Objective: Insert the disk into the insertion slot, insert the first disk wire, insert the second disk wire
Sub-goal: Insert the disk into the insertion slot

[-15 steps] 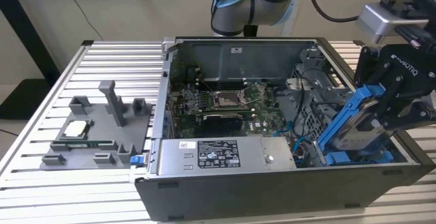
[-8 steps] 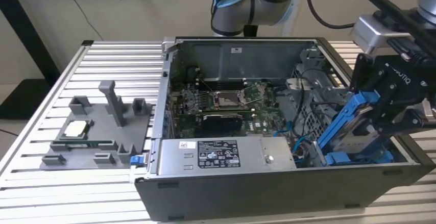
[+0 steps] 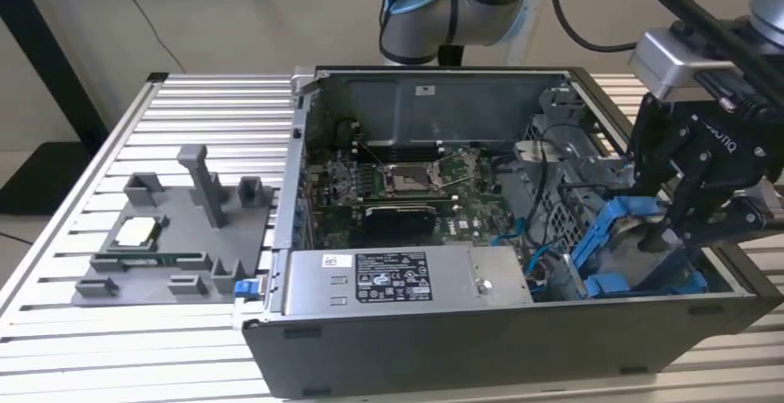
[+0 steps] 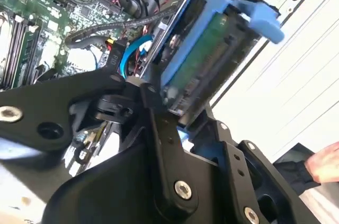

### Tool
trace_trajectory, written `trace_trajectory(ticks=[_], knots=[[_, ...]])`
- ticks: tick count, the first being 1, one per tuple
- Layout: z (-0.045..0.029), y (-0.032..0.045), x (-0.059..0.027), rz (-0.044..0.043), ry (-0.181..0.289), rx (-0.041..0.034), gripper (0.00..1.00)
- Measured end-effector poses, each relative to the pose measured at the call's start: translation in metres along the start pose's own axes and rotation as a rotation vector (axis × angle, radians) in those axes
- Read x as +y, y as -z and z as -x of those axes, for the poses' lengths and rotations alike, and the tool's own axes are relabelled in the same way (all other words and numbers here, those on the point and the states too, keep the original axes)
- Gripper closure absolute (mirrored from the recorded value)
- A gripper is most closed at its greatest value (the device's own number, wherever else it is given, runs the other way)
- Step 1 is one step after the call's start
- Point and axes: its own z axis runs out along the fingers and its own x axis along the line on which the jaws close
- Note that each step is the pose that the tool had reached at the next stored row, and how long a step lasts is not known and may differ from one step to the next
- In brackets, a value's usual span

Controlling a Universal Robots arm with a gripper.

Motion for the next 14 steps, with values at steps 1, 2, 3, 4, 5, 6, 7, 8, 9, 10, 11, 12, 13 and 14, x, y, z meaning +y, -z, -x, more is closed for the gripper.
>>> trace_trajectory(ticks=[1, 2, 3, 4, 5, 6, 7, 8, 9, 10, 11, 12, 13, 14], knots=[[0.0000, 0.0002, 0.0000, 0.0000, 0.000, -0.0001, 0.53], [0.0000, 0.0008, 0.0000, 0.0000, 0.000, 0.0002, 0.53], [0.0001, 0.0018, 0.0001, 0.0000, 0.000, 0.0001, 0.53], [0.0002, 0.0034, 0.0002, 0.0000, 0.000, -0.0001, 0.53], [0.0003, 0.0060, 0.0003, 0.0002, 0.000, -0.0001, 0.53], [0.0006, 0.0095, 0.0004, 0.0005, 0.000, -0.0001, 0.53], [0.0009, 0.0134, 0.0006, 0.0008, 0.000, 0.0001, 0.53], [0.0014, 0.0175, 0.0007, 0.0010, 0.000, -0.0001, 0.53], [0.0021, 0.0209, 0.0009, 0.0010, 0.000, -0.0001, 0.53], [0.0035, 0.0224, 0.0010, 0.0011, 0.000, -0.0003, 0.53], [0.0054, 0.0225, 0.0011, 0.0011, 0.000, -0.0003, 0.53], [0.0075, 0.0225, 0.0013, 0.0011, 0.000, -0.0004, 0.53], [0.0102, 0.0224, 0.0015, 0.0011, 0.000, -0.0005, 0.53], [0.0140, 0.0221, 0.0017, 0.0011, 0.000, -0.0007, 0.53]])
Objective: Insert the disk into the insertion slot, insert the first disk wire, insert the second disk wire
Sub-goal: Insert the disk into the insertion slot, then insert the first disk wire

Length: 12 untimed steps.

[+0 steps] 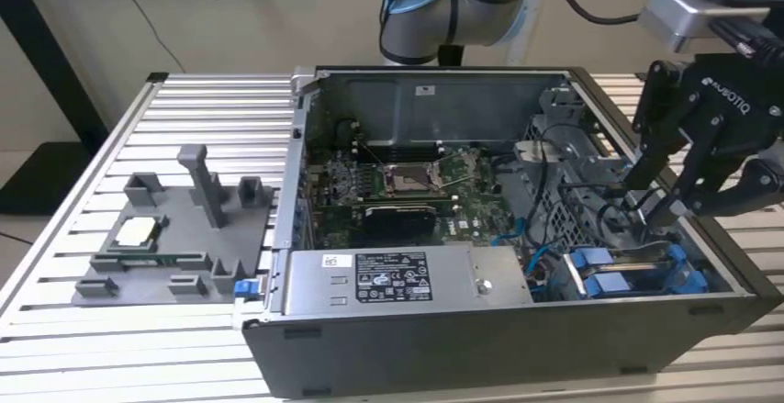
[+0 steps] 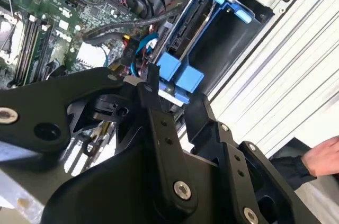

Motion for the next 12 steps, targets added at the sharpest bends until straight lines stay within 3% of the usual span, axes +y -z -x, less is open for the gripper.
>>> trace_trajectory(ticks=[3, 6, 11, 12], knots=[[0.0125, -0.0028, 0.0003, 0.0000, 0.000, 0.0000, 0.53], [0.0182, -0.0079, 0.0002, 0.0001, 0.000, -0.0084, 0.53], [0.0190, -0.0123, 0.0001, 0.0008, 0.002, -0.0458, 0.53], [0.0190, -0.0135, 0.0000, 0.0008, 0.002, -0.0500, 0.53]])
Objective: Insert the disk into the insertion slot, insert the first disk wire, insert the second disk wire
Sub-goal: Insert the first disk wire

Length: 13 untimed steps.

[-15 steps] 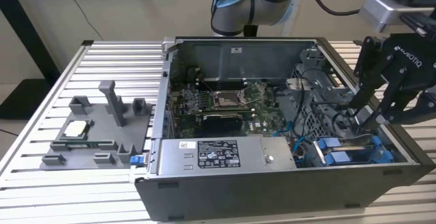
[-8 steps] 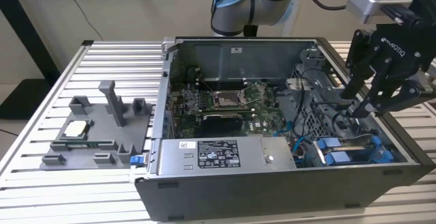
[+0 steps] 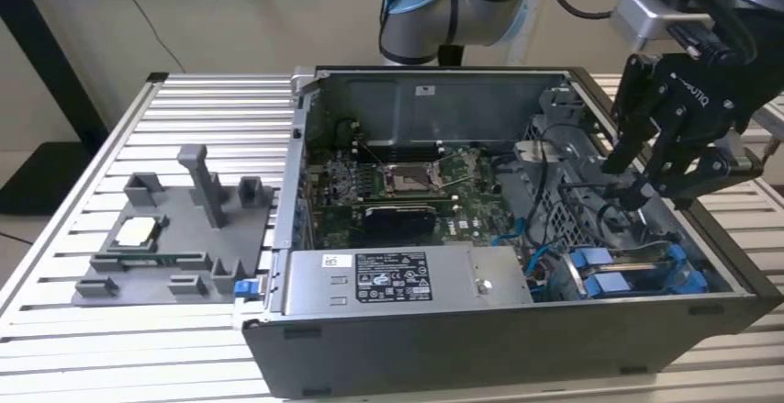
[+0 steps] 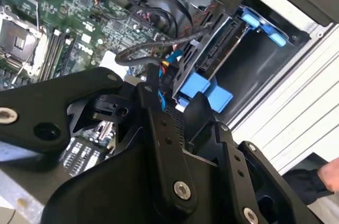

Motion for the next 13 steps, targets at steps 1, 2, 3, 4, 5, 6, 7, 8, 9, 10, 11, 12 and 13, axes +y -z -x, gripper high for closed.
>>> trace_trajectory(ticks=[1, 2, 3, 4, 5, 6, 7, 8, 9, 10, 11, 12, 13], knots=[[-0.0001, -0.0010, -0.0001, -0.0003, 0.000, -0.0019, 0.53], [-0.0002, -0.0019, -0.0002, -0.0008, 0.000, -0.0032, 0.53], [-0.0003, -0.0027, -0.0003, -0.0009, 0.000, -0.0042, 0.53], [-0.0004, -0.0031, -0.0014, -0.0010, 0.000, -0.0042, 0.53], [-0.0004, -0.0034, -0.0024, -0.0010, 0.001, -0.0041, 0.53], [-0.0004, -0.0039, -0.0031, -0.0010, 0.001, -0.0044, 0.53], [-0.0004, -0.0047, -0.0032, -0.0009, 0.001, -0.0052, 0.53], [-0.0006, -0.0053, -0.0032, -0.0009, 0.001, -0.0072, 0.53], [-0.0007, -0.0060, -0.0033, -0.0009, 0.001, -0.0114, 0.53], [-0.0007, -0.0064, -0.0033, -0.0008, 0.001, -0.0156, 0.53], [-0.0007, -0.0067, -0.0033, -0.0007, 0.001, -0.0180, 0.53], [-0.0006, -0.0068, -0.0034, -0.0007, 0.001, -0.0187, 0.53], [-0.0006, -0.0069, -0.0034, -0.0007, 0.001, -0.0197, 0.55]])
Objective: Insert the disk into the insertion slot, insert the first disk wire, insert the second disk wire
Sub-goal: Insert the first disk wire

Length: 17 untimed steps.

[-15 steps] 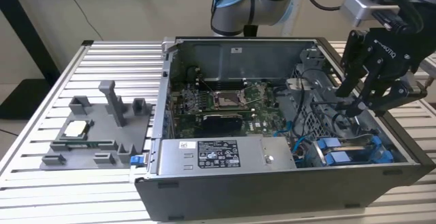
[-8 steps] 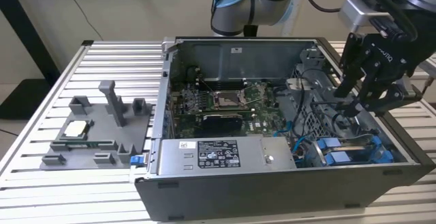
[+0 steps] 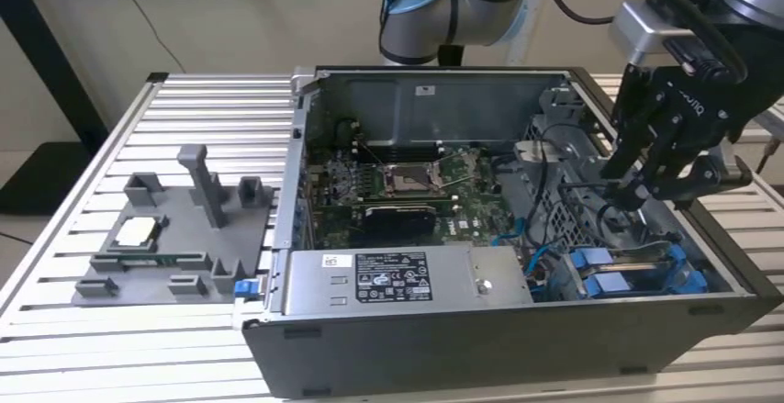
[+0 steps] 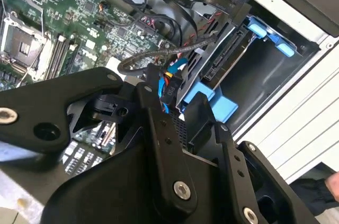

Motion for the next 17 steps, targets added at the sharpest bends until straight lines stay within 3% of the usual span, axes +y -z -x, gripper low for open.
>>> trace_trajectory(ticks=[1, 2, 5, 9, 10, 11, 13, 14, 17], knots=[[-0.0001, -0.0001, 0.0000, 0.0000, 0.000, -0.0018, 0.55], [-0.0001, -0.0002, 0.0000, 0.0002, 0.000, -0.0047, 0.63], [-0.0001, -0.0004, 0.0000, 0.0003, 0.001, -0.0138, 0.63], [-0.0001, -0.0005, 0.0000, 0.0003, 0.001, -0.0147, 0.64], [-0.0001, -0.0005, 0.0000, 0.0003, 0.001, -0.0148, 0.72], [-0.0001, -0.0005, 0.0000, 0.0003, 0.001, -0.0147, 0.72], [-0.0002, -0.0006, 0.0000, 0.0003, 0.001, -0.0132, 0.74], [-0.0002, -0.0007, 0.0000, 0.0002, 0.000, -0.0103, 0.81], [-0.0003, -0.0014, -0.0001, 0.0000, 0.000, 0.0019, 0.81]])
